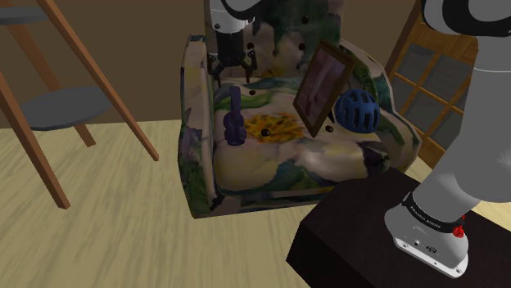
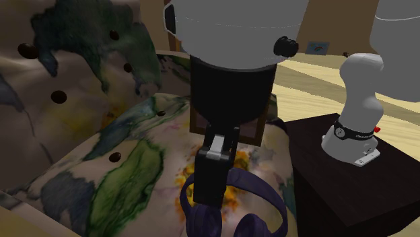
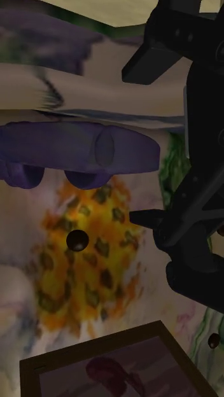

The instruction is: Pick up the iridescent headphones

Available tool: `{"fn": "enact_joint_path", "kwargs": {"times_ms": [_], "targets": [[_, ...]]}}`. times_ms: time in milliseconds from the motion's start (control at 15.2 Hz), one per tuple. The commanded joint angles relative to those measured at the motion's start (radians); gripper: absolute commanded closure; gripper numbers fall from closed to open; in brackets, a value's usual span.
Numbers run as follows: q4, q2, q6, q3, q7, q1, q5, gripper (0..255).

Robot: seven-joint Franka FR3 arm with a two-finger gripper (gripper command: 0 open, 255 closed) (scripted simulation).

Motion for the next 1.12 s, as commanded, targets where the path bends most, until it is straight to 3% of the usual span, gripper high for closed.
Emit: {"fn": "enact_joint_path", "kwargs": {"times_ms": [0, 132, 198, 792, 1056], "targets": [[-0.037, -0.002, 0.036, -0.002, 0.002, -0.005, -0.001, 0], [-0.037, -0.002, 0.036, -0.002, 0.002, -0.005, -0.001, 0], [-0.040, -0.003, 0.037, -0.001, 0.002, -0.005, 0.000, 255], [-0.037, -0.002, 0.036, -0.002, 0.002, -0.005, -0.001, 255], [0.014, -0.004, -0.017, 0.000, -0.005, -0.001, 0.002, 255]]}}
